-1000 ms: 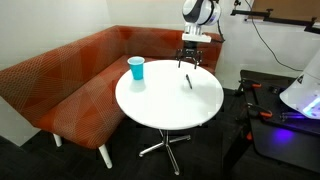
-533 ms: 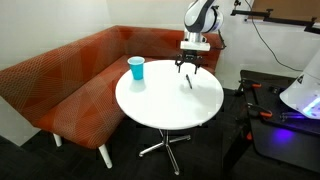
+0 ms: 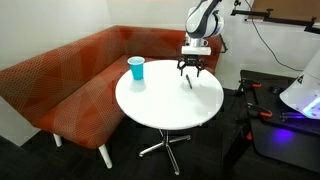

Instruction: Put the pen in the blue cup

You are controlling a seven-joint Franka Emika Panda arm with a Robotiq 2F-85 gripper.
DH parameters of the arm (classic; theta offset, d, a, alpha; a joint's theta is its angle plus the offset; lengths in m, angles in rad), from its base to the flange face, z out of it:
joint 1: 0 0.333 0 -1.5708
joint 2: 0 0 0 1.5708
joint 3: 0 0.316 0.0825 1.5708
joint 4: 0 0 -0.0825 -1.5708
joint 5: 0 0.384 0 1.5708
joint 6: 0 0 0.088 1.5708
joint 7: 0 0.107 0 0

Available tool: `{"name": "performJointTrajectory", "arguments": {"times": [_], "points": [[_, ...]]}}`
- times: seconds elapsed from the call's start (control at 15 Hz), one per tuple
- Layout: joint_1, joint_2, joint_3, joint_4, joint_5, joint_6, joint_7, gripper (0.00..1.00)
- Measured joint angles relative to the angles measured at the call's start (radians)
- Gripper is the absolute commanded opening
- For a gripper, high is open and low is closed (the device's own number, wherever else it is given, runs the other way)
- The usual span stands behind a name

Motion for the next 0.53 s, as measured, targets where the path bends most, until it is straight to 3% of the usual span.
{"name": "performJointTrajectory", "arguments": {"times": [0.53], "points": [[0.002, 0.049, 0.0, 0.0, -0.004, 0.103, 0.011, 1.0]]}}
